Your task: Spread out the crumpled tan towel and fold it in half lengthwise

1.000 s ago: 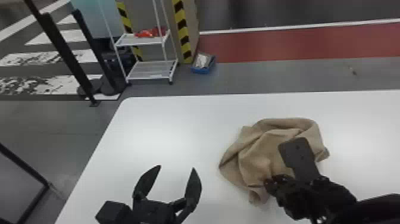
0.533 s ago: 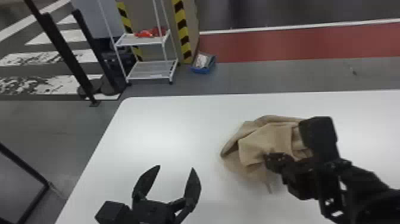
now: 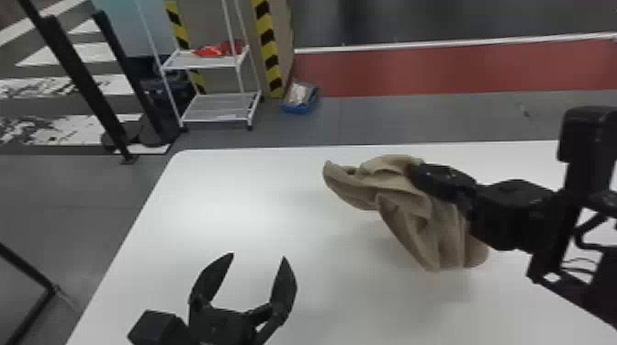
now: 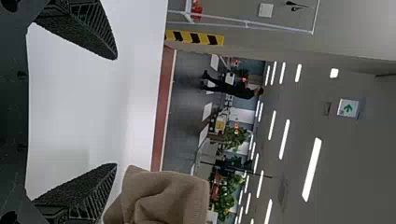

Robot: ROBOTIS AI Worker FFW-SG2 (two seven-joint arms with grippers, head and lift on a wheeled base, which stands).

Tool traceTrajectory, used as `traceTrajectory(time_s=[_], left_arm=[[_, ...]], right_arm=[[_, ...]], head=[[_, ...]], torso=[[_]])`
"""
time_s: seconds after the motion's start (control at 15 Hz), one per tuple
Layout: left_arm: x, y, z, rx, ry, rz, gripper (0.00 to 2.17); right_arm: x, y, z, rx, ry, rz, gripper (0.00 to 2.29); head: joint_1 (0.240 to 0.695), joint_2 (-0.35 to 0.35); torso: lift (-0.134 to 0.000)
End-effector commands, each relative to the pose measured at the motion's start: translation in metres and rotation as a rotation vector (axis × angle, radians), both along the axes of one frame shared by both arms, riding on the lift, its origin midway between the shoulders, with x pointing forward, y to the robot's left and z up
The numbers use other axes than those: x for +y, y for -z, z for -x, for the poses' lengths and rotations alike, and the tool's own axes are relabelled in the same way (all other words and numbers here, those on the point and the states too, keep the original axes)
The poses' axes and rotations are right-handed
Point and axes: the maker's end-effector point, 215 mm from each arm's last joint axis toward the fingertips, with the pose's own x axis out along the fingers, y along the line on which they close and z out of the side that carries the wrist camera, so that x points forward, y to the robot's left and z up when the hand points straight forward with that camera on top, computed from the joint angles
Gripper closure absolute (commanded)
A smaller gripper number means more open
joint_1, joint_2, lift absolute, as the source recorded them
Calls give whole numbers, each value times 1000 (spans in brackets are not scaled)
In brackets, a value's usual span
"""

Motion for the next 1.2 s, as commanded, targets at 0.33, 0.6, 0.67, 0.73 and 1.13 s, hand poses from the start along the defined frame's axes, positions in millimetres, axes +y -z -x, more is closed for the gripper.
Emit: traceTrajectory(time_s=[0.33, 0.6, 0.67, 0.73, 1.13], left_arm=[[2, -1, -5, -3, -2, 0, 63], [-1, 6, -10, 9, 1, 5, 63], [1, 8, -10, 12, -3, 5, 63], [1, 10, -10, 15, -5, 5, 63], [7, 13, -10, 20, -16, 7, 63]], right_arm=[[1, -71, -4, -191, -90, -331, 1683], [70, -22, 5, -135, -198, -253, 1679], [81, -32, 2, -186, -216, -283, 1679], [89, -47, 3, -243, -248, -349, 1679], [172, 43, -7, -32, -406, -195, -2]], head=[[695, 163], [695, 194], [695, 228], [695, 243], [695, 315]], torso=[[-124], [-124], [-124], [-124], [-124]])
